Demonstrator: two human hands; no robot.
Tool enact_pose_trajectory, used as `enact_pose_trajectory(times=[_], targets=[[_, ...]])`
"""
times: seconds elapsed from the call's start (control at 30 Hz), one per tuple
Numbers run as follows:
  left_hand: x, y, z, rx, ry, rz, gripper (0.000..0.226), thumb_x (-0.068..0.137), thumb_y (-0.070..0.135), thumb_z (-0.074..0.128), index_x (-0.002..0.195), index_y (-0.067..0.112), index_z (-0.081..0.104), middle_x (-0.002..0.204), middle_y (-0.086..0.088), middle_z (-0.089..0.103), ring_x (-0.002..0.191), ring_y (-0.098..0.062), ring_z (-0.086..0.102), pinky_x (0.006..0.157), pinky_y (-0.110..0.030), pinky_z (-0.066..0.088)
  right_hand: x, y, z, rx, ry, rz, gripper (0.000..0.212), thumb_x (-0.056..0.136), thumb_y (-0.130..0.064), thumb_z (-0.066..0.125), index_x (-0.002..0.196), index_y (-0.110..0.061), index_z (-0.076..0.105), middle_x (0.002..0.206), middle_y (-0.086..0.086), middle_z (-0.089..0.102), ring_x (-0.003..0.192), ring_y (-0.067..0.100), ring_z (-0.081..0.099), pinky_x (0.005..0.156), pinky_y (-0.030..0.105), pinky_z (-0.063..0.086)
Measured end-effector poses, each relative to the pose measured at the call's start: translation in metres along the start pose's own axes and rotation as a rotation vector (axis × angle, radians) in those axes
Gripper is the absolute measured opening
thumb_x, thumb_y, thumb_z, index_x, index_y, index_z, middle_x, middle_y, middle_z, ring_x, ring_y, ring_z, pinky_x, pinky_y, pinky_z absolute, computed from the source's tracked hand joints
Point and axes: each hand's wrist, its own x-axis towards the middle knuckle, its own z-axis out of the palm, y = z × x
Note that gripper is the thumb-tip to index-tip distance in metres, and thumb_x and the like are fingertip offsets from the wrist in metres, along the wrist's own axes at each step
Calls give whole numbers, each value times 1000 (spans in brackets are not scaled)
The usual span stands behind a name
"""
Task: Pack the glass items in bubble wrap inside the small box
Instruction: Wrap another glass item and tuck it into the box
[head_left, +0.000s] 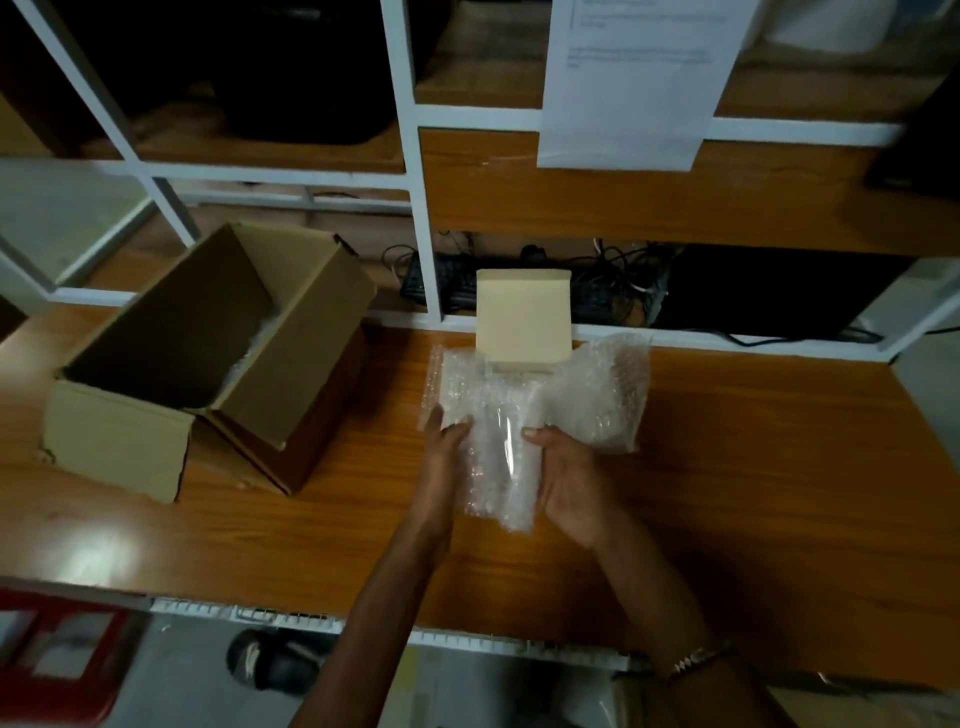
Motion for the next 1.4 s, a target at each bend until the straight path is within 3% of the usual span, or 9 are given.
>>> enact_pose_trajectory(times=[0.13,0.23,0.4,0.63,0.8,0.9,1.07,1.27,1.4], targets=[[12,14,9,209,34,-28,27,108,39,59,125,22,72,130,-14,73,108,-32,72,90,-50,60,27,-19,-27,137,47,28,53,93,-28,58,142,-8,64,129,20,70,117,38,66,104,54,53],[24,14,19,204,106,58,19,107,29,65,101,21,81,111,-17,78,107,-43,72,93,-62,59,42,-35,-41,118,-2,50,49,102,-44,56,140,-14,66,132,19,71,118,38,69,101,55,54],[38,17,48,233,135,140,20,99,35,75,98,16,80,88,3,77,83,-15,73,79,-38,62,64,-43,-61,-170,99,-35,76,73,-34,94,141,-23,61,126,4,76,121,27,70,108,55,52],[56,23,75,129,185,131,38,98,35,75,113,0,75,92,1,79,74,-6,72,62,-22,55,88,-54,-91,-118,212,-124,85,67,-21,97,139,-40,56,134,0,71,122,29,68,95,57,60],[71,40,70,81,112,134,44,108,46,55,138,16,63,128,-3,77,97,-19,77,70,-27,59,105,-74,-107,-94,220,-115,81,73,-5,88,139,-37,54,128,9,70,114,33,71,79,54,64],[80,56,58,75,186,198,47,106,55,53,140,22,59,120,-8,73,88,-19,65,68,-30,54,111,-84,-112,-117,324,-155,67,77,-2,84,133,-25,58,122,13,74,107,33,76,79,53,65],[91,75,45,196,243,313,33,112,40,50,136,18,53,131,-4,73,111,-22,78,86,-42,67,96,-129,-106,-121,415,-346,48,89,-8,76,134,-7,56,117,21,74,94,34,79,71,43,66],[96,73,75,128,139,197,27,112,39,49,129,19,59,131,-3,76,114,-22,76,102,-46,57,64,-163,-56,-197,181,-414,41,90,-27,76,125,-16,57,98,12,78,70,28,74,59,33,57],[97,65,89,69,-38,20,59,109,51,53,155,15,48,159,-15,52,151,-41,43,126,-66,28,73,-144,-43,-348,149,-256,65,86,-49,83,138,-35,46,130,7,64,104,21,71,82,43,60]])
